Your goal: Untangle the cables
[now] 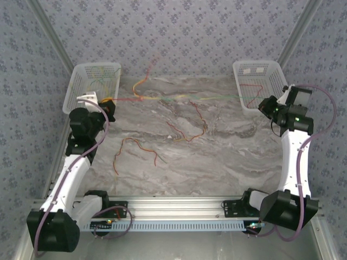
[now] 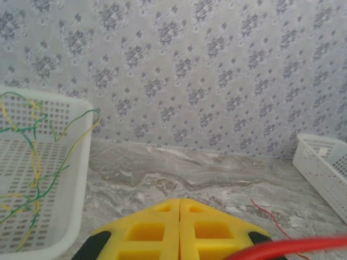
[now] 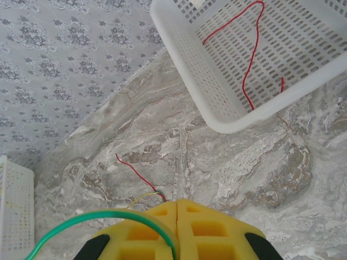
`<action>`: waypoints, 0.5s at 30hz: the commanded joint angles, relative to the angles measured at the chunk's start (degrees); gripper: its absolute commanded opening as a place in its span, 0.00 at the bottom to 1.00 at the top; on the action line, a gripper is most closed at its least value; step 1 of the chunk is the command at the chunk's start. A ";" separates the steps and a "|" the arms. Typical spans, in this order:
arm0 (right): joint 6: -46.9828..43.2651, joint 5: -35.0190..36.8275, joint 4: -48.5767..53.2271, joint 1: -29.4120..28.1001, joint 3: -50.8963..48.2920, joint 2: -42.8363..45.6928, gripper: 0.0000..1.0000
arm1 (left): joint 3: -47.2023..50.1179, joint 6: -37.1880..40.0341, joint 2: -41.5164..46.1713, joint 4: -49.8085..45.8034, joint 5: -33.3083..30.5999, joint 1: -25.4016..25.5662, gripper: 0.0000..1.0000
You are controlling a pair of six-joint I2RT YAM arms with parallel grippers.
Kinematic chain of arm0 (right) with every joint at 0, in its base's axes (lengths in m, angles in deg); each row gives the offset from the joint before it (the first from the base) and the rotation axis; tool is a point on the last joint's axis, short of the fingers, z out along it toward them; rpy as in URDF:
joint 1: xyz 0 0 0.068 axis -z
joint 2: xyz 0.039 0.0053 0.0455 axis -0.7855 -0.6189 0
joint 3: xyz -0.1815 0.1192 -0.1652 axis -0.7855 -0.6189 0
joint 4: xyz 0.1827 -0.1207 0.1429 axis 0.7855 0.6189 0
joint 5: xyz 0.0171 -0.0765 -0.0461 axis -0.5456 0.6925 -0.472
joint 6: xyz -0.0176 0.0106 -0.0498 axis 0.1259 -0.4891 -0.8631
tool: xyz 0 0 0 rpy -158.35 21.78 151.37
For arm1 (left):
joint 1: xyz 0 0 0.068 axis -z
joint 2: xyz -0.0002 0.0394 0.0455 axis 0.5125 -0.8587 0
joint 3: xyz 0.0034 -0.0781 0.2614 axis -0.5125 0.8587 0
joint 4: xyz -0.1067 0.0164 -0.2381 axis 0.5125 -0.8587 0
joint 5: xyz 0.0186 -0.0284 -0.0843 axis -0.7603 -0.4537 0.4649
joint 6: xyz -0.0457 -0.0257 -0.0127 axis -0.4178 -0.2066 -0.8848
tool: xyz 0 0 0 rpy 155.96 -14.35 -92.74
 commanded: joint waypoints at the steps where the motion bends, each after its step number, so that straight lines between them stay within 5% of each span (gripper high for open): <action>1: 1.18 3.83 1.35 3.76 0.68 0.82 0.00 | -3.02 -1.72 -1.37 -4.55 -5.59 -0.92 0.00; 9: 5.27 5.21 0.66 13.24 -1.22 1.85 0.00 | -3.06 -10.57 -5.24 -10.95 -16.79 -5.21 0.00; 12: 5.00 5.25 0.00 10.91 -0.51 1.89 0.00 | -3.93 -9.67 -6.35 -9.36 -12.40 -4.65 0.00; 15: 4.95 8.38 2.24 11.56 -0.11 1.93 0.00 | -5.80 -10.24 -7.15 -14.45 -20.00 -4.27 0.00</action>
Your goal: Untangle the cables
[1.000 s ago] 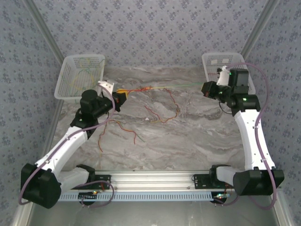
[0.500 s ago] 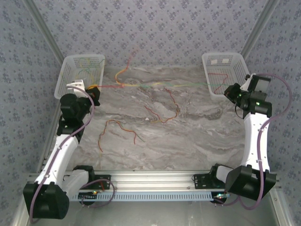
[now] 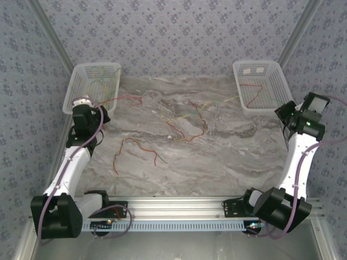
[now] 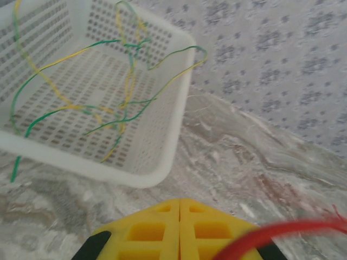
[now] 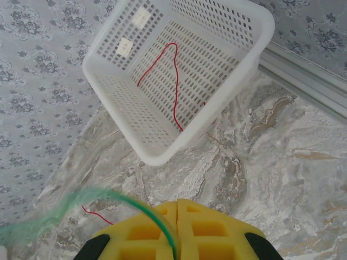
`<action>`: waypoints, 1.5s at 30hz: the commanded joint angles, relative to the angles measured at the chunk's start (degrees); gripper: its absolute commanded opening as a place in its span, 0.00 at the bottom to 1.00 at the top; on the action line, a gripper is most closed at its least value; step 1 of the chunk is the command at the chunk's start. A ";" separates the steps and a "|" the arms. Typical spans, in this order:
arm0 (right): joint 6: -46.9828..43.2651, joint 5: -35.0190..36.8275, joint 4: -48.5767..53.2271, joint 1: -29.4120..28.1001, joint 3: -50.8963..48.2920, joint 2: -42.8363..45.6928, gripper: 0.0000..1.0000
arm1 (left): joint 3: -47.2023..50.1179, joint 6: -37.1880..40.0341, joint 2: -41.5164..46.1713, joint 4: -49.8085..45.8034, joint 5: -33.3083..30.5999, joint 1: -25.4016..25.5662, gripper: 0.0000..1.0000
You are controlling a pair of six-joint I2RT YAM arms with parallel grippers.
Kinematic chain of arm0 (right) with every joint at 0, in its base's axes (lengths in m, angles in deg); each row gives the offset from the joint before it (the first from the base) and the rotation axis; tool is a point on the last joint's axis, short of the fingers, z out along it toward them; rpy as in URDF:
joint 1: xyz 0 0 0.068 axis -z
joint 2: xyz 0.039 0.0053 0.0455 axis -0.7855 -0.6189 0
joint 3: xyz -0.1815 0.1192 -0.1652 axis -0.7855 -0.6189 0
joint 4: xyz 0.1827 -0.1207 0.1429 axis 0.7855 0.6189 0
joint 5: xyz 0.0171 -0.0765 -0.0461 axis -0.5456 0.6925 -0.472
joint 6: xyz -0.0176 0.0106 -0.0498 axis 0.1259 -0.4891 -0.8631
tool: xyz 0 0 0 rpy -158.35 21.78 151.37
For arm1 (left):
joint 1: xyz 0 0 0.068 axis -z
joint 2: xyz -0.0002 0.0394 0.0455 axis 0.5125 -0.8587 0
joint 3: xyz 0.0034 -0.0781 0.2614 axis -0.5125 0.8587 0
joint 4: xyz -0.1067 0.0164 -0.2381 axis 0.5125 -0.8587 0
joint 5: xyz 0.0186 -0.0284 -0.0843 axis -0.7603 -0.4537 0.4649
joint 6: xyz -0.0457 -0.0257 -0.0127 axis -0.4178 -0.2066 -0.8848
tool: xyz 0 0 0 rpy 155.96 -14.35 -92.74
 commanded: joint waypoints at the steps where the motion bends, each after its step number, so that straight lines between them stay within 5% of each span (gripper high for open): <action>1: 1.97 3.30 -0.16 2.51 0.15 1.38 0.00 | -4.06 -1.91 -0.20 -4.46 -8.52 -0.72 0.00; 5: 2.03 5.75 0.21 3.85 0.82 2.56 0.00 | -6.15 -2.60 -0.12 -9.46 -13.91 -0.37 0.00; 8: 1.04 0.29 -2.98 2.50 0.94 2.86 0.00 | -7.12 1.36 -0.12 -6.56 -6.26 1.25 0.00; 19: -3.50 -11.38 -2.93 -19.74 10.02 1.20 0.00 | -17.82 8.44 -9.49 -5.02 5.95 21.00 0.00; 27: 1.21 -12.79 -9.77 -31.27 14.94 -0.51 0.00 | -18.73 8.02 -21.73 0.00 9.02 26.33 0.01; 29: 1.10 -12.09 -11.35 -34.05 16.53 -1.11 0.00 | -18.68 8.31 -24.05 1.07 9.58 27.92 0.07; 32: 0.79 -11.95 -11.25 -37.42 19.50 -2.82 0.00 | -18.74 9.69 -26.37 1.07 8.14 29.46 0.46; 34: 0.71 -12.07 -11.10 -39.22 21.46 -4.15 0.00 | -17.81 9.45 -26.21 1.84 7.04 29.58 0.61; 41: 0.39 -9.39 -11.26 -43.16 23.33 -5.86 0.00 | -3.31 10.24 -10.30 17.45 -3.00 30.57 0.81; 45: 0.68 -9.10 -12.10 -45.65 23.64 -6.51 0.00 | 2.87 15.43 -2.90 25.68 3.92 30.74 0.82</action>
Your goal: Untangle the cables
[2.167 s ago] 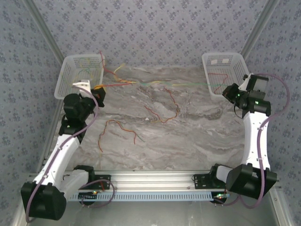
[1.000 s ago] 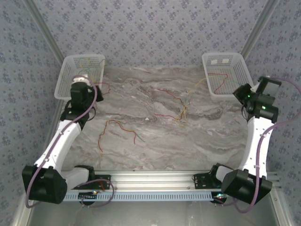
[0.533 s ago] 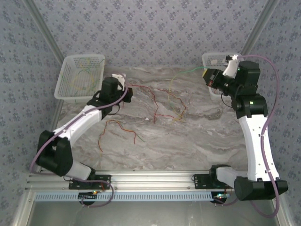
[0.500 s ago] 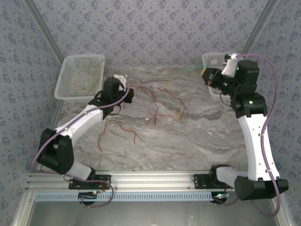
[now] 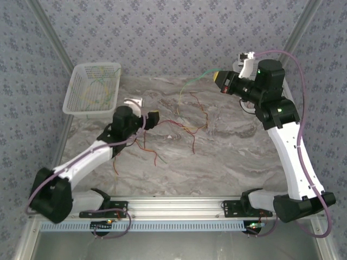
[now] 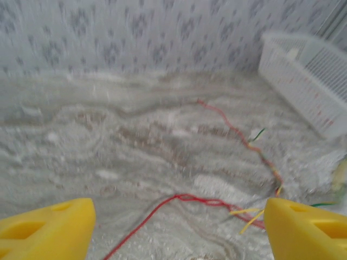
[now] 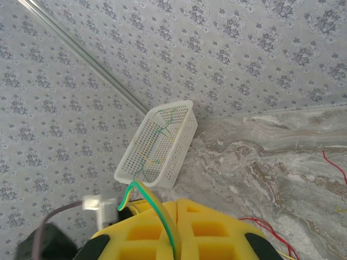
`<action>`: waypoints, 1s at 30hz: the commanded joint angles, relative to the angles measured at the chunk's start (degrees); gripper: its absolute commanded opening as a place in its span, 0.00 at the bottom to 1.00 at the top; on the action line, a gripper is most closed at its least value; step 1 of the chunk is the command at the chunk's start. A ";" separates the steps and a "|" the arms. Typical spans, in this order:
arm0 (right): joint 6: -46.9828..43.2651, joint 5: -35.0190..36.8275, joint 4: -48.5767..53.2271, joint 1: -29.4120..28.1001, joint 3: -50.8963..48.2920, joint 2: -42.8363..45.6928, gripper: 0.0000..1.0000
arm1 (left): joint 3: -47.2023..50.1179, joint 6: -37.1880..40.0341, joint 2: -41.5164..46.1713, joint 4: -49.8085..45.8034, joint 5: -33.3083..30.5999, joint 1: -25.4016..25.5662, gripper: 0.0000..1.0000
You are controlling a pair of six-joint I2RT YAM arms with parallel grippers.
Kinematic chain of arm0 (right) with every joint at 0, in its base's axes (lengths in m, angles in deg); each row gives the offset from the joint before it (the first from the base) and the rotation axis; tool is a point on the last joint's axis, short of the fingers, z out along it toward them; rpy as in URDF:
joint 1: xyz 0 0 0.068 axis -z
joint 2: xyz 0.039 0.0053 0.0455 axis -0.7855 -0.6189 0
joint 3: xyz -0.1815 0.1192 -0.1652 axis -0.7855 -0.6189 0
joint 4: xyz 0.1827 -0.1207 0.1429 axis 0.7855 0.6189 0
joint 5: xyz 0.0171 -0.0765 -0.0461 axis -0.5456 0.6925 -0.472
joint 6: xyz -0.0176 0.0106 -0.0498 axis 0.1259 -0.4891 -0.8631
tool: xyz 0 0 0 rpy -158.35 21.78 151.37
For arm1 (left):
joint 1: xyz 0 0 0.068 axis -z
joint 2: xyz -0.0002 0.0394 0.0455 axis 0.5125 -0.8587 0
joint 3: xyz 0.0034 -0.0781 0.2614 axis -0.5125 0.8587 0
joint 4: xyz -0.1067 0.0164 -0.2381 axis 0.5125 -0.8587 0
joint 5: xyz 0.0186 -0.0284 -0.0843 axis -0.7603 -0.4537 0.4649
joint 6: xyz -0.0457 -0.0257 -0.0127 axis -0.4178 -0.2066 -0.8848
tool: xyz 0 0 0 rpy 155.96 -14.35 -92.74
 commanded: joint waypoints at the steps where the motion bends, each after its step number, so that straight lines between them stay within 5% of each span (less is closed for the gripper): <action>1: 0.79 1.01 -2.17 -2.37 2.07 -0.58 0.00 | 3.26 6.30 4.93 13.33 6.28 0.75 0.84; 3: 1.34 0.44 -2.53 -3.70 2.50 -1.00 0.00 | 5.99 10.57 6.37 18.55 12.18 1.94 0.99; 9: 1.84 0.40 -3.13 -7.42 3.28 -1.43 0.00 | 3.00 21.72 0.78 21.97 18.91 5.48 0.99; 15: 2.55 -0.79 -3.16 -9.05 3.59 -1.34 0.00 | -2.95 23.67 -10.15 23.89 16.75 5.06 0.97; 17: 2.14 -0.08 -2.59 -9.20 3.24 -0.65 0.00 | -4.01 23.68 -12.63 24.45 16.75 4.47 0.76; 19: 1.05 2.80 -1.22 -9.01 2.43 0.64 0.00 | -3.67 21.70 -13.23 26.03 16.64 3.69 0.21; 20: 0.27 5.17 -0.11 -8.52 1.84 1.40 0.00 | -2.96 20.03 -12.55 27.48 16.47 3.31 0.05; 24: -3.96 12.14 4.20 -6.35 -0.88 1.35 0.00 | -1.52 14.33 -7.63 30.19 16.49 3.11 0.00; 30: -4.12 6.55 -4.15 -3.19 -13.83 -3.36 0.00 | -1.07 3.96 -1.46 36.18 20.36 2.51 0.00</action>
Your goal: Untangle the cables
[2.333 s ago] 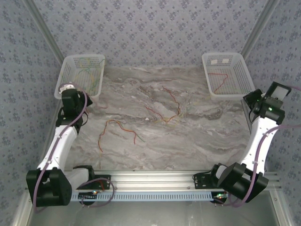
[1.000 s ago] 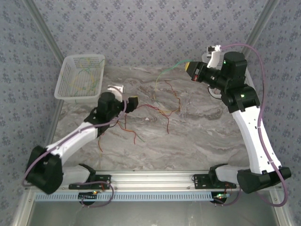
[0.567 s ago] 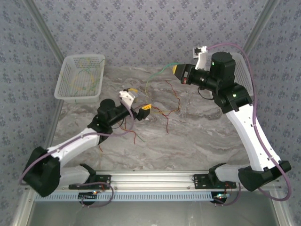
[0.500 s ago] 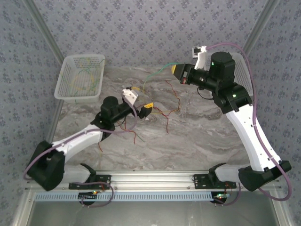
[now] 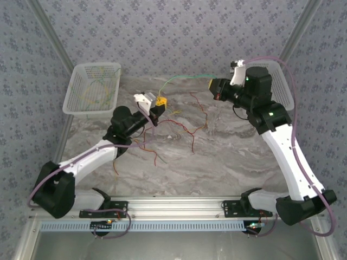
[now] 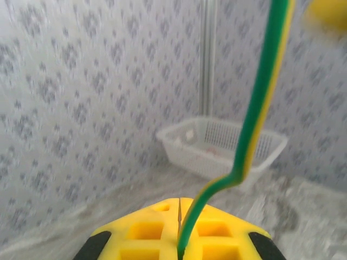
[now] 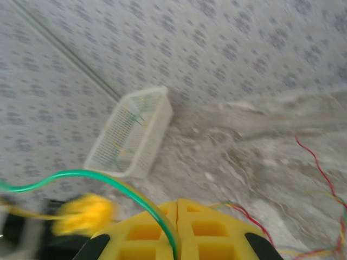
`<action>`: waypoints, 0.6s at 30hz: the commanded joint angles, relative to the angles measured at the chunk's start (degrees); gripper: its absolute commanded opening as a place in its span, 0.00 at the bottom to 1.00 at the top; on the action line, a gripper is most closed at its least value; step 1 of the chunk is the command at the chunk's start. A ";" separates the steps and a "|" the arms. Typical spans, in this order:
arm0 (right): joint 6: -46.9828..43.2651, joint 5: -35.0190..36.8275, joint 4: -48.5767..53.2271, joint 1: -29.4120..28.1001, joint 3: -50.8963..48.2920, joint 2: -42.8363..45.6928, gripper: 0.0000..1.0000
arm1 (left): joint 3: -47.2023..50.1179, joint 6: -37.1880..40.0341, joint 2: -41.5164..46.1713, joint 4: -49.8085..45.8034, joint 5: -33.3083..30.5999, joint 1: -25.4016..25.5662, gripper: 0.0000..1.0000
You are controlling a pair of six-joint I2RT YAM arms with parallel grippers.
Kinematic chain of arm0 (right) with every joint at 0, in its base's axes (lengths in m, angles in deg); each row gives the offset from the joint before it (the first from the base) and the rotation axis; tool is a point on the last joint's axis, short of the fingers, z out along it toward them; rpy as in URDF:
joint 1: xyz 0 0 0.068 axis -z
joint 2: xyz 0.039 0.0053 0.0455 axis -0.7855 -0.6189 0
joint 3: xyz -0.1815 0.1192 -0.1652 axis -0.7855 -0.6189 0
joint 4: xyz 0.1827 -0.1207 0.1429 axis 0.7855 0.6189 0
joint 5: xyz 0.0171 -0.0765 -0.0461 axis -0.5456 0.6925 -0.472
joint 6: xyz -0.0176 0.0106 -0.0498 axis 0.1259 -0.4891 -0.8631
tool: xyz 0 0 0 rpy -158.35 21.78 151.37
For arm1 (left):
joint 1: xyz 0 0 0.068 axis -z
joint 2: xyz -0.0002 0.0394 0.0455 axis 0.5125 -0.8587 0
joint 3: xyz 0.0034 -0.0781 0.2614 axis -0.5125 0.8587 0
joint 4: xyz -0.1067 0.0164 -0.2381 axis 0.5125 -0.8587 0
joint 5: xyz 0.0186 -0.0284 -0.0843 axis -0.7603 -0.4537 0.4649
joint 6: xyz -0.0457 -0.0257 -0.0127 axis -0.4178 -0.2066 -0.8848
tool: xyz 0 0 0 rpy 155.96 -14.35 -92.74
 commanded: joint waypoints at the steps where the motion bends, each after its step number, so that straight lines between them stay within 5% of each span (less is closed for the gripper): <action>1: -1.51 -3.23 -4.33 0.25 -7.12 -5.44 0.00 | 0.56 -9.31 3.39 9.94 4.02 -0.88 0.00; 11: -3.91 -15.30 -21.74 -17.39 -9.80 -24.60 0.00 | 1.67 -25.77 -1.13 30.88 4.02 -3.06 0.00; 18: 4.80 -24.41 -38.98 -23.13 -8.47 -33.74 0.00 | 3.82 -26.35 -2.45 34.34 2.20 -3.70 0.00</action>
